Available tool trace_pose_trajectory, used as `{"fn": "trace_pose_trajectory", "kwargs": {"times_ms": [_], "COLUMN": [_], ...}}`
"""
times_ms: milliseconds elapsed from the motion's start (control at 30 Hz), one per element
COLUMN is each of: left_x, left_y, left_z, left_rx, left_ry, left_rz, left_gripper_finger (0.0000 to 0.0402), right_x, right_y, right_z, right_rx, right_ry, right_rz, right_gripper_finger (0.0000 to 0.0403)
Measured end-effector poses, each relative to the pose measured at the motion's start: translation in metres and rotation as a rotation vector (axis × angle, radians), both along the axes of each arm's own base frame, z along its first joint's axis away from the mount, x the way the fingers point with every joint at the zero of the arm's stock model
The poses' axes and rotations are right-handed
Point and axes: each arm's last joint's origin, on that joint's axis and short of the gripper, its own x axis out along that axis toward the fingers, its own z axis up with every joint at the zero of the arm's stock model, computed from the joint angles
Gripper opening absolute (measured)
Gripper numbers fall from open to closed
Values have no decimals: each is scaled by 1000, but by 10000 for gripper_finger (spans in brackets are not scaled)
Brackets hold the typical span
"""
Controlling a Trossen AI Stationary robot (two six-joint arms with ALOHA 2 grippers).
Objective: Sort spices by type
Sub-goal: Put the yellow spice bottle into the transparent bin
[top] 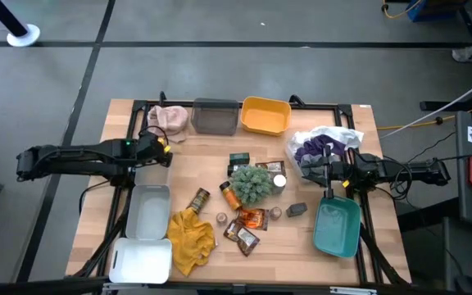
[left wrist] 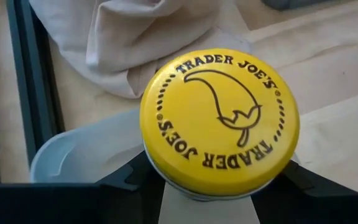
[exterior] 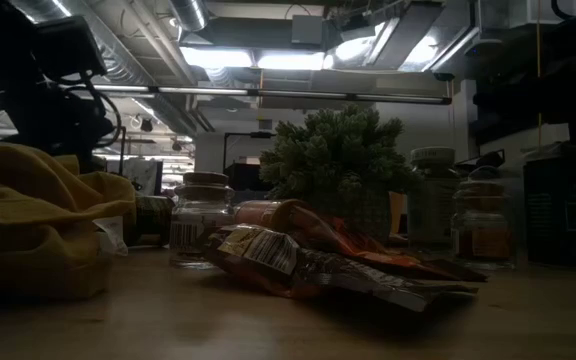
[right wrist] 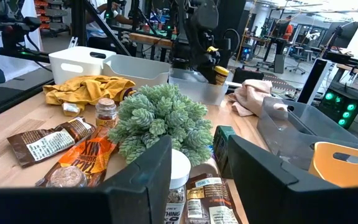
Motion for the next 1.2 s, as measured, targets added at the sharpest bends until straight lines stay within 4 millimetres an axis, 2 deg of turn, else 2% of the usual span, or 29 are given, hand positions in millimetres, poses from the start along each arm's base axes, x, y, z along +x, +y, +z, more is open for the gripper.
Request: {"fn": "trace_pose_trajectory", "kwargs": {"times_ms": [533, 967, 1200], "left_x": [2, 3, 4], "left_y": [-2, -4, -6], "left_z": [-2, 7, 7], "left_rx": [-84, -124, -220], "left_ry": [-21, -17, -47], "left_rz": [-70, -113, -155], "left_gripper_finger": [237, 237, 237], "right_x": [0, 0, 0], "right_y": [0, 0, 0], "right_z": [0, 0, 0], "right_rx": [0, 0, 0], "right_ry": [0, -1, -2], "right_rz": [0, 0, 0], "right_gripper_finger": [159, 159, 159]}}
